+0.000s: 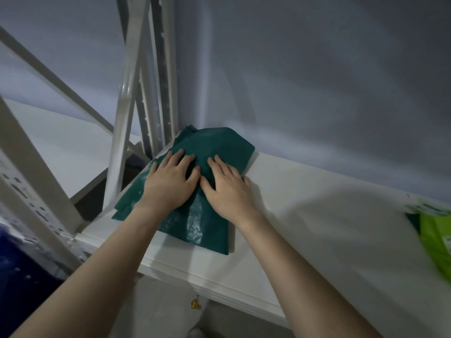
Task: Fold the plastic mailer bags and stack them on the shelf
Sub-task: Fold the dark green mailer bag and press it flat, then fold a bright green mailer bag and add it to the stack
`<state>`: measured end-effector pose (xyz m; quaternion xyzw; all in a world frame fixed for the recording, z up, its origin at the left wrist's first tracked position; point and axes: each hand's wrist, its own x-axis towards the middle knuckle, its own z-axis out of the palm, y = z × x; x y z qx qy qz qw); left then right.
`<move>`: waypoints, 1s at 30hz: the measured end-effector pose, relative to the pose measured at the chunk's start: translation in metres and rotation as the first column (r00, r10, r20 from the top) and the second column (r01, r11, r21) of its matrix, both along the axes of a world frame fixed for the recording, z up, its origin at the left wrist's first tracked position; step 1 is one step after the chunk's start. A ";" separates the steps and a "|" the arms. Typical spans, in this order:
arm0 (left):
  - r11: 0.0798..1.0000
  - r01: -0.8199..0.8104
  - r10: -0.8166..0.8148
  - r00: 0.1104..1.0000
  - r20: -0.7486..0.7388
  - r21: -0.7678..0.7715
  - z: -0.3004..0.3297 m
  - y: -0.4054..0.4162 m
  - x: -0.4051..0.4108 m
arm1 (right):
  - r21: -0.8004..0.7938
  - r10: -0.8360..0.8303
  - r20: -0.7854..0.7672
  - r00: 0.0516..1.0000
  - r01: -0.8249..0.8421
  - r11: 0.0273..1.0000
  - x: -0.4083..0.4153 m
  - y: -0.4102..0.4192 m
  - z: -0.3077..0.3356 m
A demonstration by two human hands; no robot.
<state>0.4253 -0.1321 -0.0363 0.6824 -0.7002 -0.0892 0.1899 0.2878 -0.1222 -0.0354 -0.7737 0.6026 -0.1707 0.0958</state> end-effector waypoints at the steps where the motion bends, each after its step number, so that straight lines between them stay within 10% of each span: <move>1: 1.000 -0.002 0.002 1.000 0.000 -0.001 -0.001 -0.001 0.000 | 0.000 0.001 -0.003 1.000 -0.001 1.000 0.001 -0.001 0.000; 30: 0.900 0.402 -0.395 0.916 0.078 -0.169 0.089 0.084 -0.219 | -0.226 -0.342 -0.029 0.939 0.327 0.918 -0.246 0.110 0.099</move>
